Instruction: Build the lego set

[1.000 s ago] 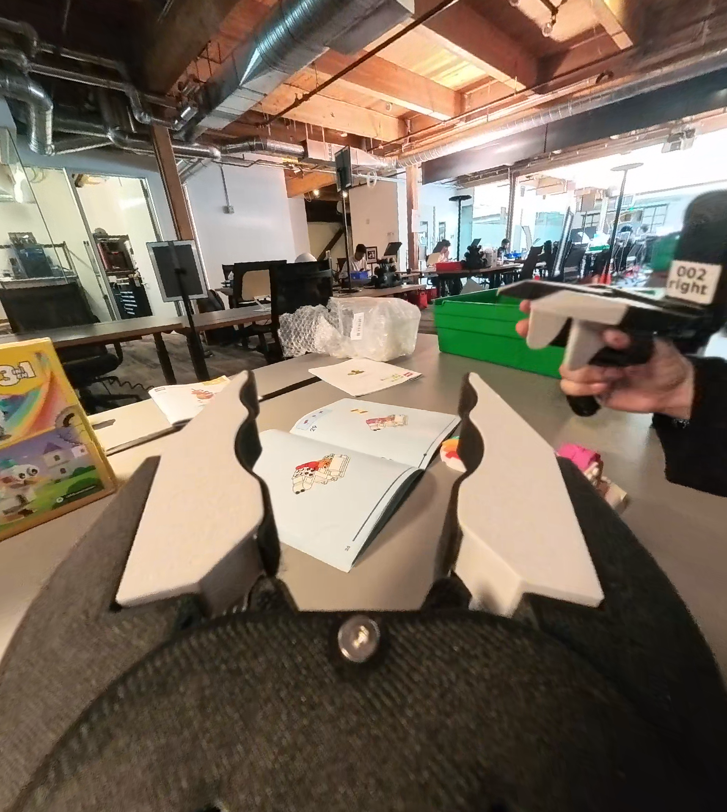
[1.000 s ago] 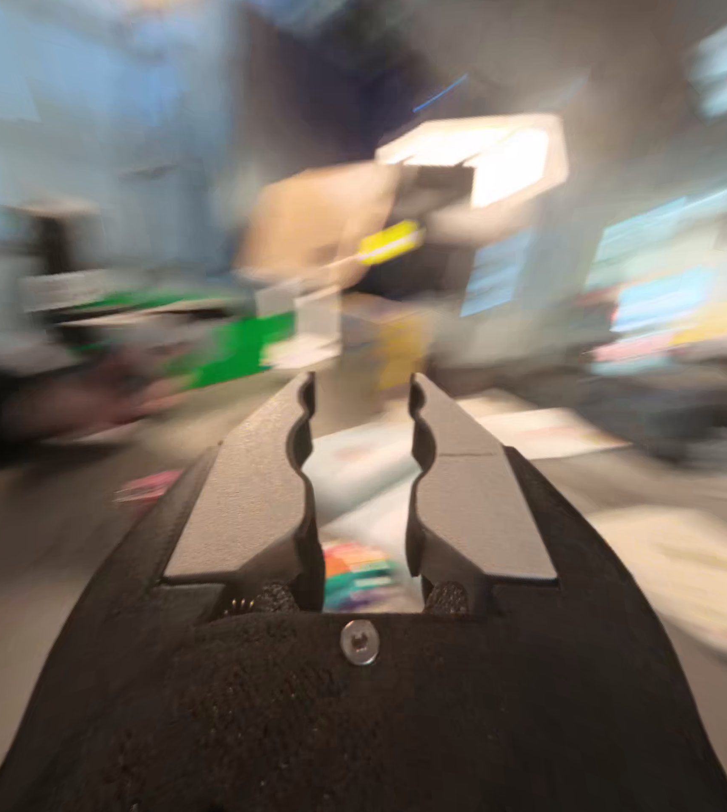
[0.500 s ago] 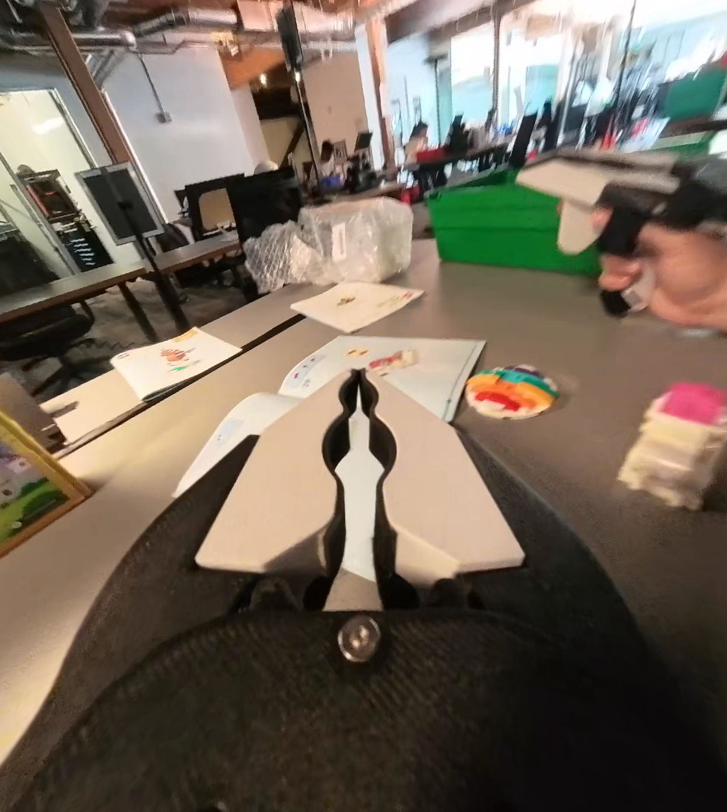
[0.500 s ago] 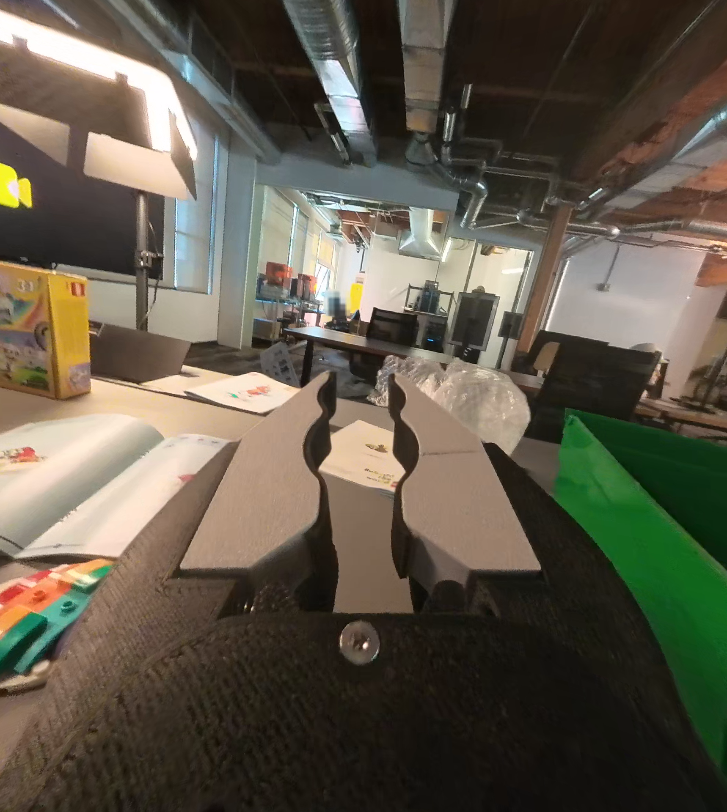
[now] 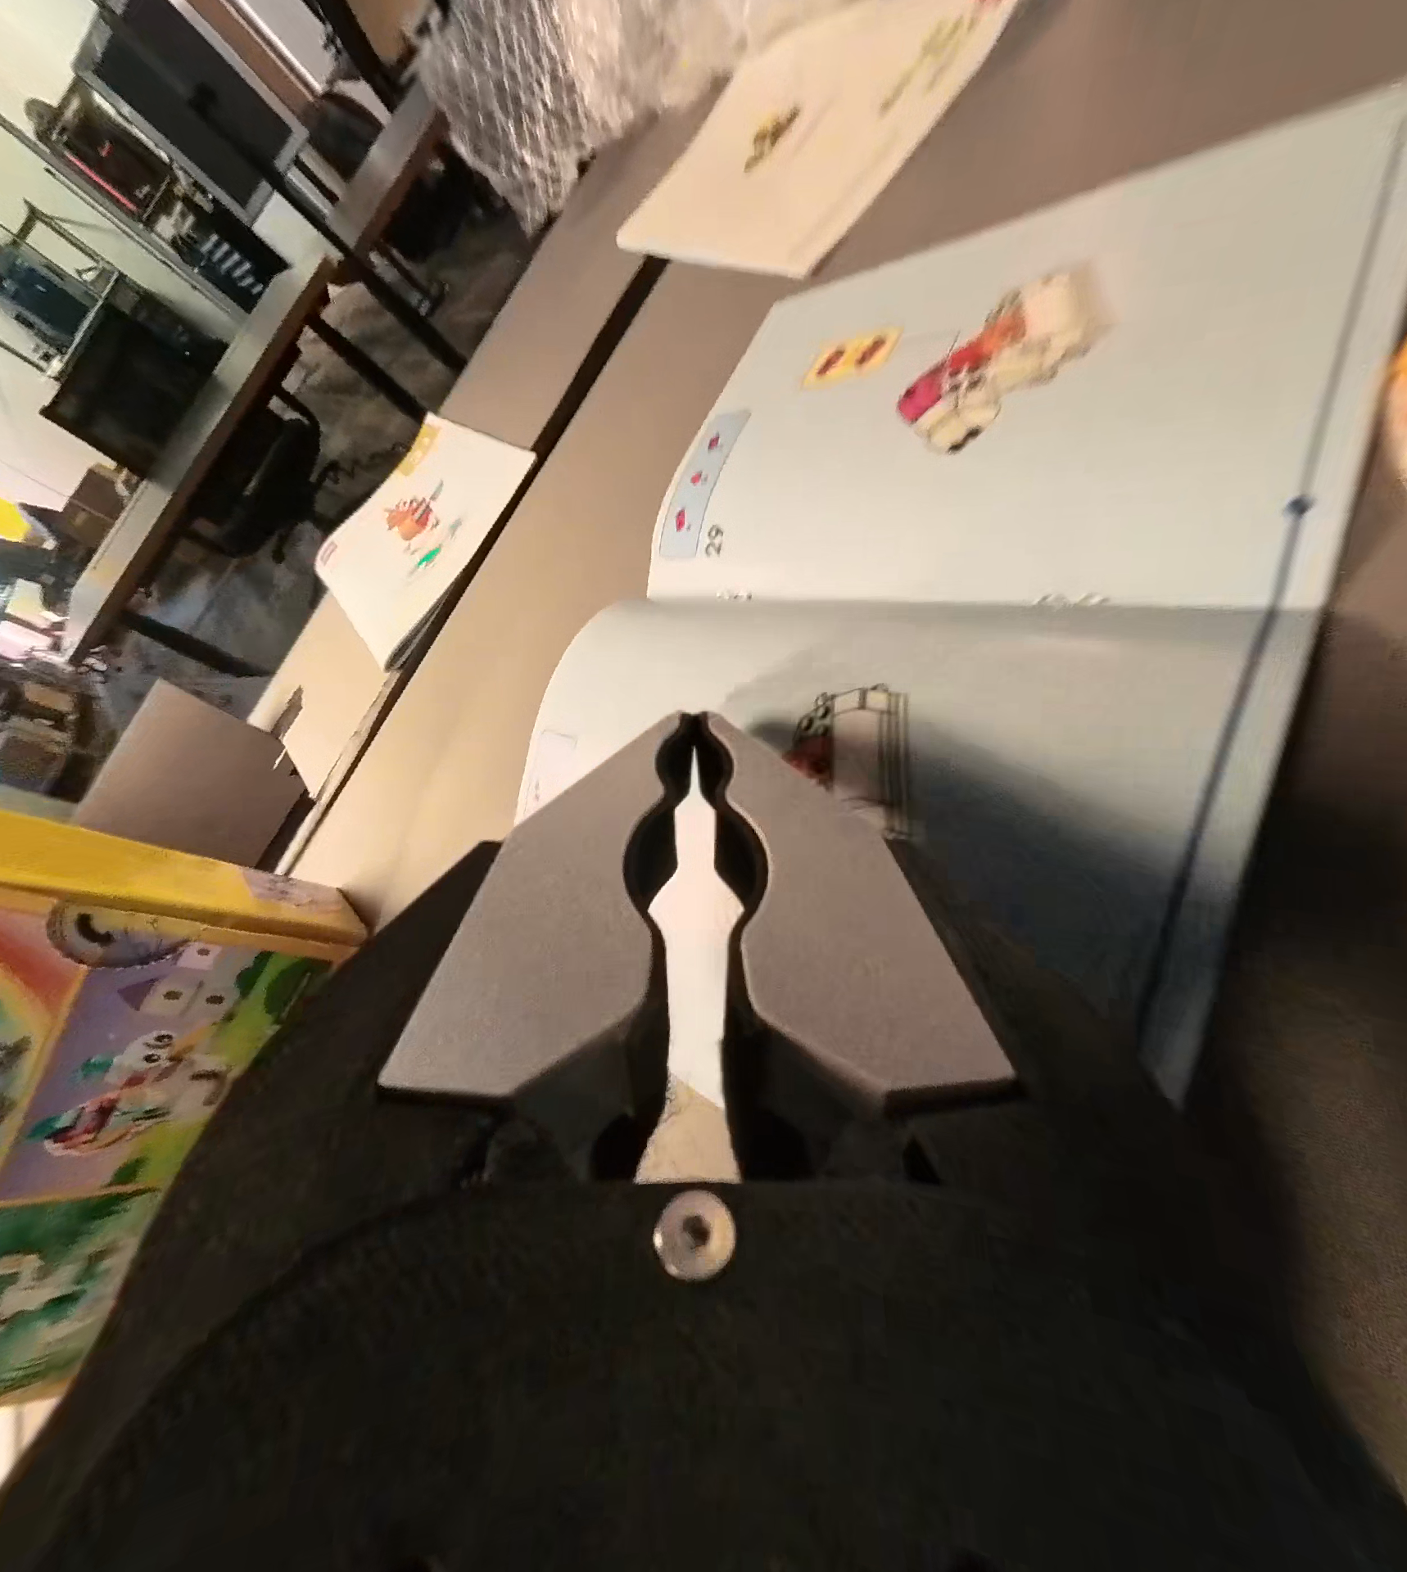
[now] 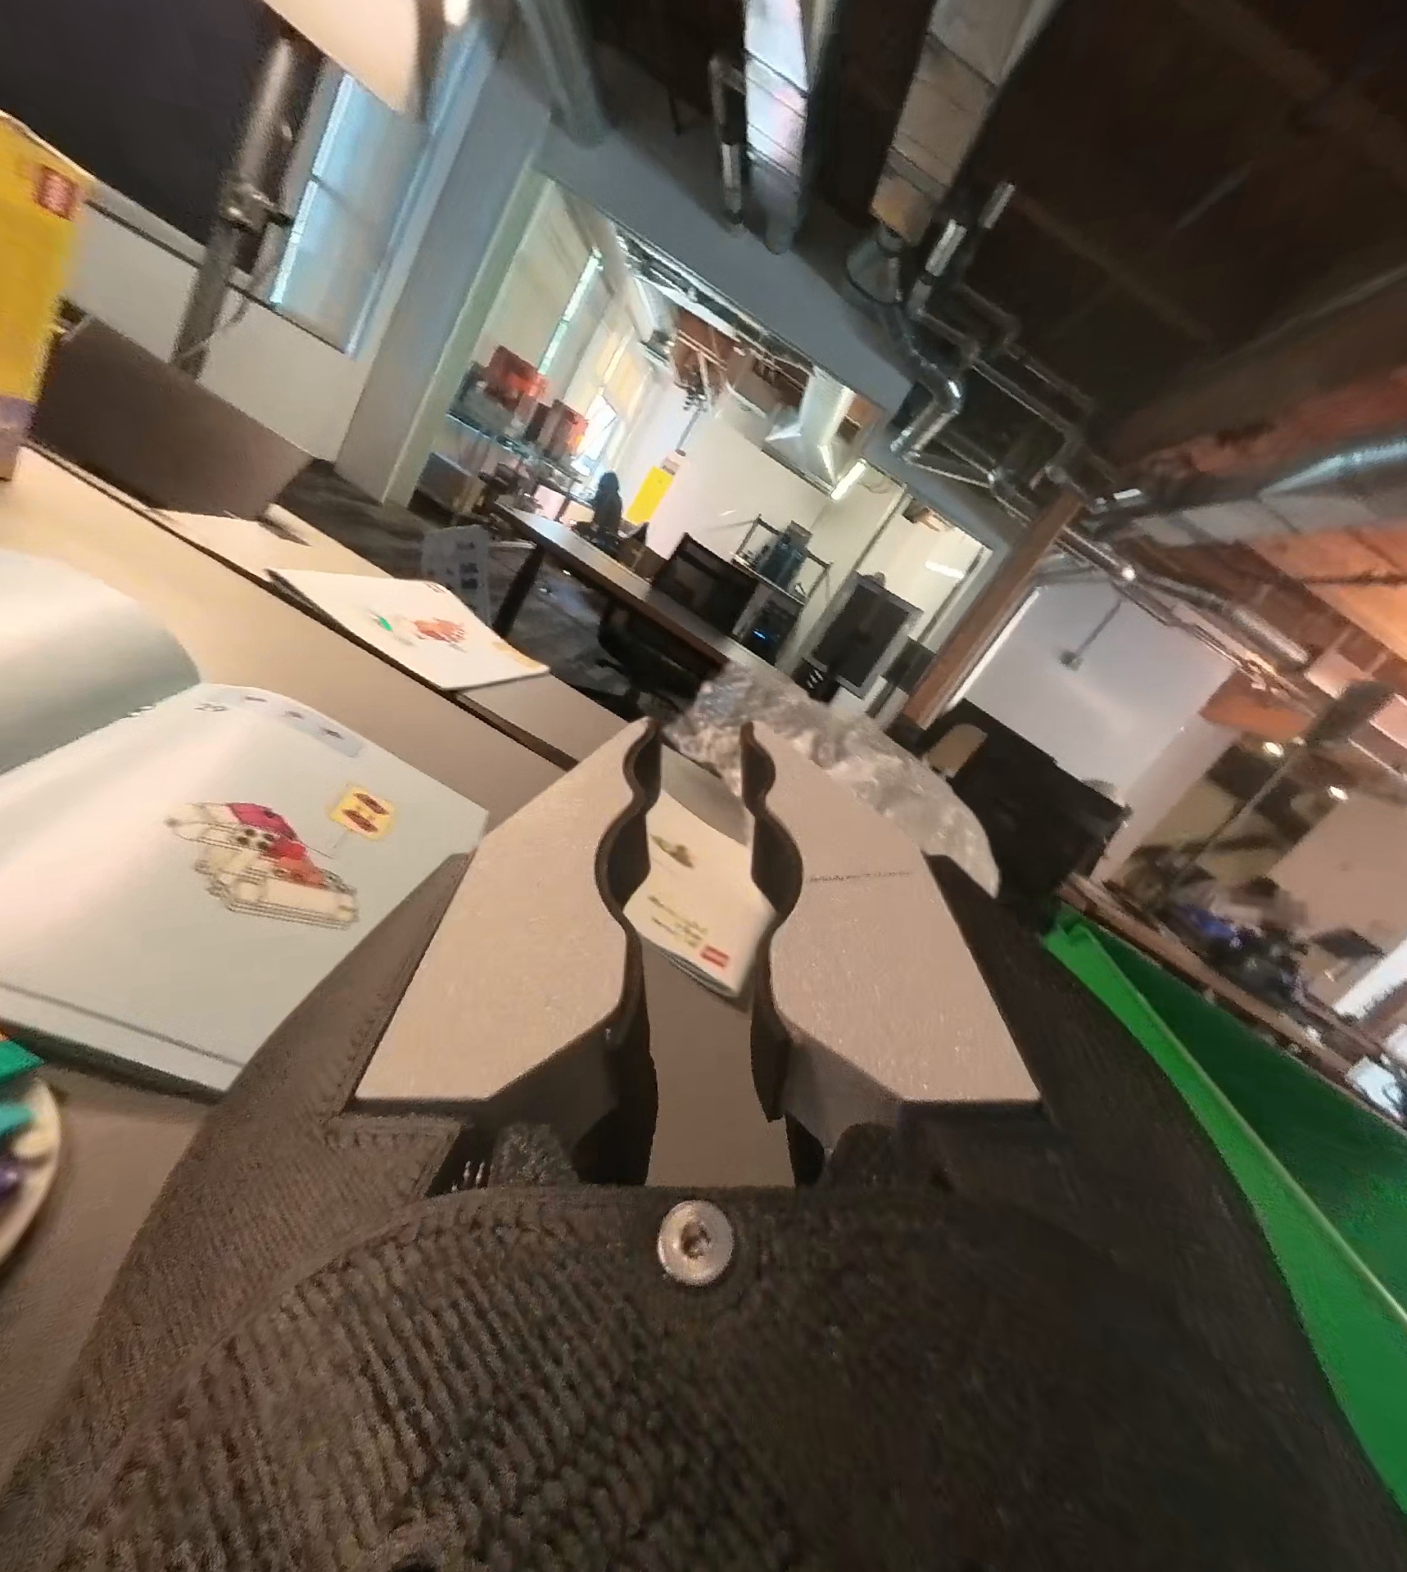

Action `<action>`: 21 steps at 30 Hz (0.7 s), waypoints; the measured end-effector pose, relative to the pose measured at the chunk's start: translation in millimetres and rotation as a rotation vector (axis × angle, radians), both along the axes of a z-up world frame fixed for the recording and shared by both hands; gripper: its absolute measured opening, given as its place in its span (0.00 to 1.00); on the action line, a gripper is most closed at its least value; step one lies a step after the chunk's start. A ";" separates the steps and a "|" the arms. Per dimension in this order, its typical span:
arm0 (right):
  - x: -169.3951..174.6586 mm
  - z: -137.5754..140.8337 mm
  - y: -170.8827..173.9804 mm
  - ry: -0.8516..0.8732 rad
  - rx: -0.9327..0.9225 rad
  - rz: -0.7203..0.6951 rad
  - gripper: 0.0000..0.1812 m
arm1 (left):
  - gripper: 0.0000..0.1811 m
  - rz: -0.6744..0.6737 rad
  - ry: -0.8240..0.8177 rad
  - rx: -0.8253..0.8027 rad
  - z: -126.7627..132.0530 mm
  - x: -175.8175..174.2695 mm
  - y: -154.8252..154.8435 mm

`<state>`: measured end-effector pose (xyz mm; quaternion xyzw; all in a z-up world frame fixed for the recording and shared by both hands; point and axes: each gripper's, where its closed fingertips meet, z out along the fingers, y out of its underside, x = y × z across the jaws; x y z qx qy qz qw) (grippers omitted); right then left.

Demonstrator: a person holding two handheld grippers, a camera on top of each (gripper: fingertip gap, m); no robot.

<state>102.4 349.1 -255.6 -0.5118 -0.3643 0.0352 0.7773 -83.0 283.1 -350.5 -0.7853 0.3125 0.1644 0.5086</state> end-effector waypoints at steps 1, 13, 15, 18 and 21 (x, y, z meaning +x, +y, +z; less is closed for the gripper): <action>-7.0 -0.6 -0.8 -0.007 0.003 0.020 0.09 | 0.00 0.010 0.039 -0.011 -4.0 -3.6 4.1; -43.6 -9.0 10.7 -0.064 0.004 0.111 0.09 | 0.00 0.091 0.204 -0.024 -14.5 -30.6 69.9; -43.3 -8.3 10.5 -0.051 -0.007 0.118 0.09 | 0.00 0.109 0.169 -0.030 -13.6 -35.6 82.3; -39.1 -3.6 8.1 -0.024 -0.002 0.121 0.09 | 0.00 0.176 0.069 0.122 19.4 -48.7 96.2; -33.1 -0.5 8.0 0.002 -0.007 0.112 0.09 | 0.00 -0.079 -0.227 0.278 68.5 -8.0 80.5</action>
